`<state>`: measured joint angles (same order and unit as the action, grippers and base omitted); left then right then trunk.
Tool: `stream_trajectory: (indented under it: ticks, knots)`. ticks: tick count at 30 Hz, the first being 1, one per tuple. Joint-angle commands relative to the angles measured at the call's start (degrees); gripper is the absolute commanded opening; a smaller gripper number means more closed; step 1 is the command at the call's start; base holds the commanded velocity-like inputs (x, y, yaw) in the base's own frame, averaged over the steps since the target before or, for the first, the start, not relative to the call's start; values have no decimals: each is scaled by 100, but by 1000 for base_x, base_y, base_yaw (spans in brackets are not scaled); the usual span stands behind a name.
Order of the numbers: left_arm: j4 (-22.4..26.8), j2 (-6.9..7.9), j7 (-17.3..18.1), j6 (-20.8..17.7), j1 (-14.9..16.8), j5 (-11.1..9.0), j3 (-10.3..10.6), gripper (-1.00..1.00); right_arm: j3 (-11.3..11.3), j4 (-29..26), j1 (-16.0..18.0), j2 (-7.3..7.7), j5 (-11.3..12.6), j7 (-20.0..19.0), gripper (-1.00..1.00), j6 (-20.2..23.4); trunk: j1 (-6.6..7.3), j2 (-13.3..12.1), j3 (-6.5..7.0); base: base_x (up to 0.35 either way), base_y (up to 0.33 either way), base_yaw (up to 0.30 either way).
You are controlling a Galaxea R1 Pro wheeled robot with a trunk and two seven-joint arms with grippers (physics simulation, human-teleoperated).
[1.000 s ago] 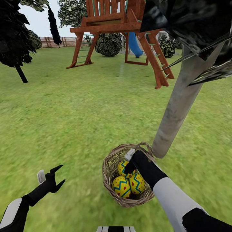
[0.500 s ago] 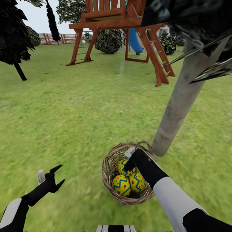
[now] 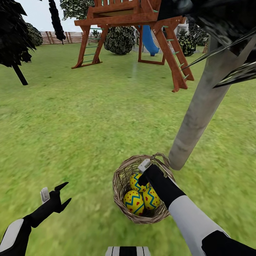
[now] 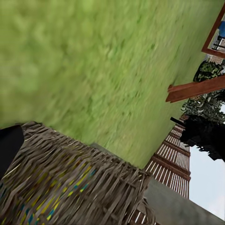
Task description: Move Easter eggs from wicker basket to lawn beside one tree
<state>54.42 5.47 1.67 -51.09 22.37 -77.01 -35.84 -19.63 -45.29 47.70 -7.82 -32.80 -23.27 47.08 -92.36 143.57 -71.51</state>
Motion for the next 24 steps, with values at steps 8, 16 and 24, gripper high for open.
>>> stream_trajectory:
  ticks: [8,16,24]
  knots:
    - [-2,-2,18,-32,5,19,-16,100,-6,-14,3,0,-52,-46,100,-96,-17,11,-159,0,0,0]
    - [-3,-2,17,-32,5,25,-18,100,-1,-15,3,0,-50,-46,100,-337,-27,16,-248,0,0,0]
    - [-131,1,17,-32,5,26,-20,100,-34,-15,3,8,-86,-44,100,-475,-38,22,-337,0,0,0]
